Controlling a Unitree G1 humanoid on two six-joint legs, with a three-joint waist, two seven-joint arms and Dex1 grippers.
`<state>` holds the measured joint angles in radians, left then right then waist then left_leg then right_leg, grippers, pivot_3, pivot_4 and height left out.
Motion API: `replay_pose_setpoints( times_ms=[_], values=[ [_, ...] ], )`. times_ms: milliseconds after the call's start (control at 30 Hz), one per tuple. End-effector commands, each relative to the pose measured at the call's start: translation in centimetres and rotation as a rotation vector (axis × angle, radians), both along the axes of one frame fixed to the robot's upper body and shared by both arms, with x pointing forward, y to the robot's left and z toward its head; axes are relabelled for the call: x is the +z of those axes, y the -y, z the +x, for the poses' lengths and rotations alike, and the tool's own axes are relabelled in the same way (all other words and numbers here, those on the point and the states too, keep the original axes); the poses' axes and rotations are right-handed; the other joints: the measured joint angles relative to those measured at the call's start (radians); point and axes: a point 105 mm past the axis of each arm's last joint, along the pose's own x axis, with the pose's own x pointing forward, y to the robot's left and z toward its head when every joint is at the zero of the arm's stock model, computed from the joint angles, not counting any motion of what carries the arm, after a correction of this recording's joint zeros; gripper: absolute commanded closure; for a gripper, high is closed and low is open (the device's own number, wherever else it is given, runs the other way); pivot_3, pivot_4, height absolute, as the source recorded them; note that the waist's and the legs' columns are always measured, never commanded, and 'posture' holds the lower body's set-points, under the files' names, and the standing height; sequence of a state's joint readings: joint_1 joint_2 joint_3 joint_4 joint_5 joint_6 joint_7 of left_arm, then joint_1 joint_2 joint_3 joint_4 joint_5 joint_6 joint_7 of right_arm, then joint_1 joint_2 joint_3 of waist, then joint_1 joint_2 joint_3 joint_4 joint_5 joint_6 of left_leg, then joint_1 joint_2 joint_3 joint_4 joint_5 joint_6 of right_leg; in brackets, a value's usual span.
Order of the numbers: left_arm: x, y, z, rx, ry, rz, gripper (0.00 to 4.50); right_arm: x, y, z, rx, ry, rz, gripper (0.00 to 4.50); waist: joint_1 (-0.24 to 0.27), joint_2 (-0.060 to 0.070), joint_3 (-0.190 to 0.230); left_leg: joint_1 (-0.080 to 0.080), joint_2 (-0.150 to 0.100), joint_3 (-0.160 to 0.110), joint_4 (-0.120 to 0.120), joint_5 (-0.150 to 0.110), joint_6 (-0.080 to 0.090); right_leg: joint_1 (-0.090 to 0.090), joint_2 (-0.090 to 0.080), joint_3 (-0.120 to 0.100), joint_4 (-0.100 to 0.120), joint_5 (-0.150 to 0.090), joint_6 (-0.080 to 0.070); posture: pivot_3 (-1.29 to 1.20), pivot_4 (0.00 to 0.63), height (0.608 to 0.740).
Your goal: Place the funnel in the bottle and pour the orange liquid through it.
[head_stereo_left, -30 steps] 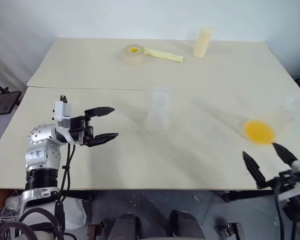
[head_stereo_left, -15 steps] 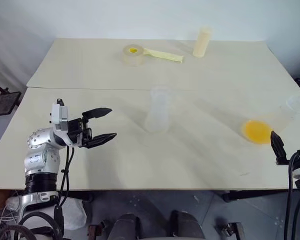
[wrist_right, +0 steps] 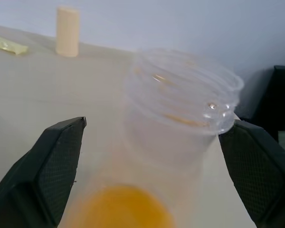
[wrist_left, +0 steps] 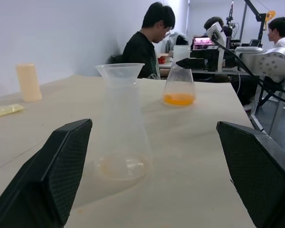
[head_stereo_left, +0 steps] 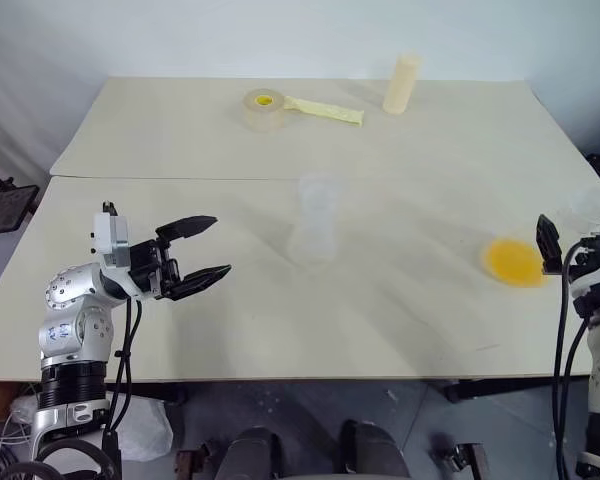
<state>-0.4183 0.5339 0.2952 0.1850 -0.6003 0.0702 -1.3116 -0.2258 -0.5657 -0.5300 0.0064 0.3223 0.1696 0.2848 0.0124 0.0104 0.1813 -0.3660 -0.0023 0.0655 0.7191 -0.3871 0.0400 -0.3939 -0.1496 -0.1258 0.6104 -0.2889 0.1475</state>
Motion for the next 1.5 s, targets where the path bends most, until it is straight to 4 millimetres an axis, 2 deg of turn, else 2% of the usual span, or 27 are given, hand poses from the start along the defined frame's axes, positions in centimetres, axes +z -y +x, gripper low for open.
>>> replay_pose_setpoints(
  times_ms=[33,67,167,233,267,300,433,567,667,767,867,1100,1233,1500],
  values=[
    [1.0,0.1,-0.3,-0.007,0.049,-0.001,0.03,1.4,0.4,0.4,-0.046,0.044,-0.022,0.00,-0.001,0.000,0.000,0.000,0.000,0.000,0.000,0.000,0.000,0.000,0.000,0.000,0.000,0.000,0.000,0.00,0.150,0.740],
    [1.1,0.1,-0.3,-0.008,0.050,-0.002,0.03,1.5,0.3,0.6,-0.052,0.052,-0.014,0.00,-0.001,0.000,0.000,0.000,0.000,0.000,0.000,0.000,0.000,0.000,0.000,0.000,0.000,0.000,0.000,0.00,0.150,0.740],
    [1.2,0.0,-0.2,-0.008,0.054,0.001,0.00,1.7,0.1,0.7,-0.061,0.062,0.010,0.60,-0.002,0.000,0.000,0.000,0.000,-0.001,0.000,0.000,0.000,0.000,0.000,-0.001,0.000,0.000,0.000,0.00,0.150,0.740],
    [1.2,-0.1,-0.1,-0.007,0.053,0.004,0.00,1.7,-0.6,0.7,-0.033,0.061,0.005,1.18,-0.003,0.000,0.000,-0.001,0.000,-0.001,0.000,0.000,0.000,0.000,0.000,-0.001,0.000,0.000,0.000,0.00,0.150,0.740],
    [1.3,-0.1,-0.1,-0.007,0.054,0.005,0.00,1.8,-0.9,0.7,-0.021,0.064,0.002,1.61,-0.003,0.000,0.000,0.000,0.000,-0.001,0.000,0.000,0.000,0.000,0.000,-0.001,0.000,0.000,0.000,0.00,0.150,0.740],
    [1.3,-0.2,-0.1,-0.008,0.054,0.005,0.00,1.9,-1.1,0.5,-0.015,0.072,0.005,1.74,-0.002,0.000,0.000,-0.001,0.000,-0.001,0.000,0.000,0.000,0.000,0.000,-0.001,0.000,0.000,0.000,0.00,0.150,0.740],
    [1.4,-0.3,0.0,-0.008,0.059,0.008,0.00,2.6,-2.6,0.3,0.029,0.089,-0.006,1.74,-0.005,0.000,0.000,-0.001,0.000,-0.001,0.000,0.000,0.000,0.000,0.000,-0.001,0.000,0.000,0.000,0.00,0.150,0.740],
    [1.7,-0.3,0.3,-0.009,0.077,0.008,0.00,4.5,-5.2,0.6,0.086,0.110,-0.072,1.74,-0.014,0.001,0.000,-0.001,0.000,-0.001,0.000,0.000,0.000,-0.001,0.000,-0.001,0.000,0.000,0.000,0.00,0.150,0.740],
    [2.0,-0.3,0.8,-0.007,0.098,0.001,0.00,7.3,-9.3,1.6,0.161,0.134,-0.207,1.74,-0.018,0.003,0.002,-0.001,0.000,0.000,0.000,0.000,0.000,-0.001,0.000,-0.001,0.000,0.000,0.000,0.00,0.150,0.740],
    [2.2,-0.4,1.4,-0.010,0.108,-0.005,0.00,8.7,-13.1,2.7,0.255,0.155,-0.330,1.74,-0.021,0.003,0.002,-0.002,0.000,0.000,-0.001,0.000,0.000,-0.003,0.001,-0.001,0.000,0.000,0.000,0.00,0.150,0.740],
    [2.2,-0.4,1.6,-0.031,0.111,-0.012,0.00,10.2,-16.0,3.1,0.290,0.210,-0.439,1.74,-0.025,0.003,0.002,-0.002,-0.001,0.000,-0.002,0.000,0.000,-0.003,0.001,-0.003,0.000,0.000,0.000,0.00,0.150,0.740],
    [2.5,-0.1,2.2,-0.052,0.127,-0.022,0.00,9.0,-22.6,3.8,0.405,0.304,-0.923,1.74,-0.027,0.003,0.002,-0.005,-0.003,-0.001,-0.003,0.000,0.000,-0.003,-0.001,-0.006,0.000,0.000,0.000,0.00,0.150,0.740],
    [2.4,0.2,2.2,-0.059,0.129,-0.027,0.00,8.4,-24.2,4.9,0.393,0.308,-1.122,1.74,-0.039,0.003,0.002,-0.004,-0.002,-0.002,-0.003,0.000,0.000,-0.003,-0.001,-0.007,0.000,0.000,0.000,0.00,0.150,0.740],
    [2.3,0.2,2.0,-0.058,0.128,-0.027,0.00,9.3,-26.5,5.4,0.345,0.441,-1.351,1.74,-0.048,0.003,0.002,-0.004,-0.001,-0.003,-0.003,0.000,0.000,-0.004,-0.001,-0.007,0.001,0.000,0.000,0.00,0.150,0.740]
  ],
)
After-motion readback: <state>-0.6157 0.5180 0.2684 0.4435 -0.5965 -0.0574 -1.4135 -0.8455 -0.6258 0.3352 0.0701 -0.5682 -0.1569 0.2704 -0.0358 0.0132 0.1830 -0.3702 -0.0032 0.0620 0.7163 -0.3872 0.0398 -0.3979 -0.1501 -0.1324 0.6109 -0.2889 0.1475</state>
